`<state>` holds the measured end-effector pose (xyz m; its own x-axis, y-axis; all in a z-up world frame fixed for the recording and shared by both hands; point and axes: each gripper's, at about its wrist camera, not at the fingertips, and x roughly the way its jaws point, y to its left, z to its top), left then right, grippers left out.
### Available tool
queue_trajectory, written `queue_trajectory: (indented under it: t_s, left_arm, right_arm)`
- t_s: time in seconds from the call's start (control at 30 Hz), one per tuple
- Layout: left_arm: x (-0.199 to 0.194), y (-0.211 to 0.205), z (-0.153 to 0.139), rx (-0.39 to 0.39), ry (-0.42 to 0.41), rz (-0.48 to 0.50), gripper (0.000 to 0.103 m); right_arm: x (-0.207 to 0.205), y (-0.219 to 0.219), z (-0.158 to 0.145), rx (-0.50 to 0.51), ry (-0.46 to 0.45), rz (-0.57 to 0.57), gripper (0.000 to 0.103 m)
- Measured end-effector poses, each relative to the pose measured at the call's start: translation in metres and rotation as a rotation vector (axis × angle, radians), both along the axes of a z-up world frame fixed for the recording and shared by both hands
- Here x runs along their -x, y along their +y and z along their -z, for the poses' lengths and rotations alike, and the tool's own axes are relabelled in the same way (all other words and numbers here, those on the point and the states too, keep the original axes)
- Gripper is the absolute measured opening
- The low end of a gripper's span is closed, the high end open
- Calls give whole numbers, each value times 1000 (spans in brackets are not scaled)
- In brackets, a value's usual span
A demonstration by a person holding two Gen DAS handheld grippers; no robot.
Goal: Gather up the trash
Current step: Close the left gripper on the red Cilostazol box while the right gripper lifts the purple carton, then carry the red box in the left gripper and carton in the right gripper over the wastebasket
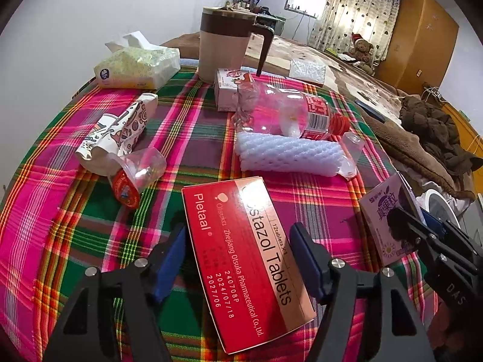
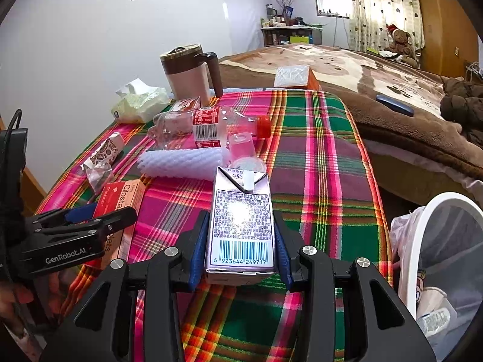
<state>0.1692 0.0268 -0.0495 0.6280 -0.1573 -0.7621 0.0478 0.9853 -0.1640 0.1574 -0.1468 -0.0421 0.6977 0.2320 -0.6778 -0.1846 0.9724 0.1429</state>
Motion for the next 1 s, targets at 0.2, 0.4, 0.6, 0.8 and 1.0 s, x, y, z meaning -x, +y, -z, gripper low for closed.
queue_trajectory:
  t_s: [0.2,0.4,0.6,0.8,1.0]
  left_arm:
    - [8,-6,-2,-22,-10,16,70]
    - [14,-10,-11,-20,-38,30,70]
    - [24,-19,-28,-23,-90,59,70]
    - [30,-30,-44,-17,-136,95,70]
    - [37,-50,-56,-12,-171,144,70]
  right_arm:
    - [7,-1,-2,-3,-10,0,41]
    - [12,-6,-7,-11,-23,7,41]
    - [21,-13,-15,-14,-50,26,41]
    - [32,-25,-25,-19,-79,62,41]
    - [42,-44,-35,-4,-114,120,41]
